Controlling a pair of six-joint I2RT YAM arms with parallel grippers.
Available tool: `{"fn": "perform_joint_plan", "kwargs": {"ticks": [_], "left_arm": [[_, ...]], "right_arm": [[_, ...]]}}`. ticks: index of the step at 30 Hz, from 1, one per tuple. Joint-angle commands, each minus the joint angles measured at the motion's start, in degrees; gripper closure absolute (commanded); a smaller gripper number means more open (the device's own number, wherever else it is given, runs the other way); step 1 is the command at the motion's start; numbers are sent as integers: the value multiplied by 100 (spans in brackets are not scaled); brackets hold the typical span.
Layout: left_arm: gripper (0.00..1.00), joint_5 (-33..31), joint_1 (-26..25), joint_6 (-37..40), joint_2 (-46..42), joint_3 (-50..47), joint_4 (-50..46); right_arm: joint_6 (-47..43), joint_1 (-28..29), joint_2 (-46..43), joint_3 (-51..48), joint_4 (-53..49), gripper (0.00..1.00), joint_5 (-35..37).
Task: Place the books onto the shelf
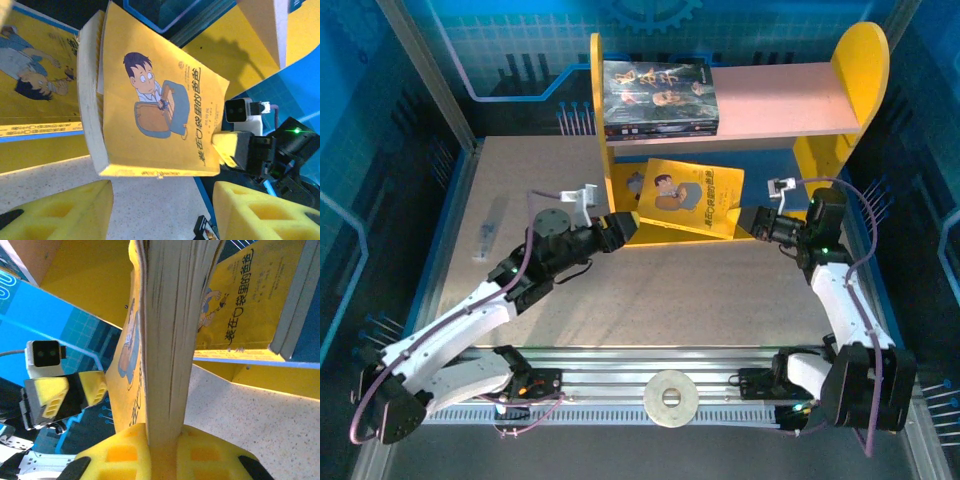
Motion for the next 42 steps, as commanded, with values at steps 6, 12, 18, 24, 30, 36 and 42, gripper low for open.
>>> {"fn": "perform_joint_plan", "kwargs": {"ticks": [6, 12, 18, 24, 30, 36, 42], "left_arm": [[42, -404, 125, 271, -704, -89, -900], [42, -368, 224, 308, -1037, -237, -1344], [41, -573, 337, 424, -1469, -266, -1968], [39, -644, 459, 470, -1857, -281, -2259], [38, -685, 530, 494, -1955, -281, -2458], [38, -668, 583, 495, -1953, -308, -2427], [37, -618, 644, 495, -1953, -341, -2413]], "right_arm": [[-32, 43, 878, 620, 1105, 100, -451], [46, 184, 1624, 987, 1723, 100, -617], [-21, 410, 2332, 1410, 1906, 100, -753], [-184, 668, 2883, 1787, 1794, 100, -660], [-438, 805, 3195, 2116, 1471, 100, -598], [-852, 874, 3419, 2456, 857, 100, -562], [-1471, 943, 3562, 2819, -4, 100, -444]]}}
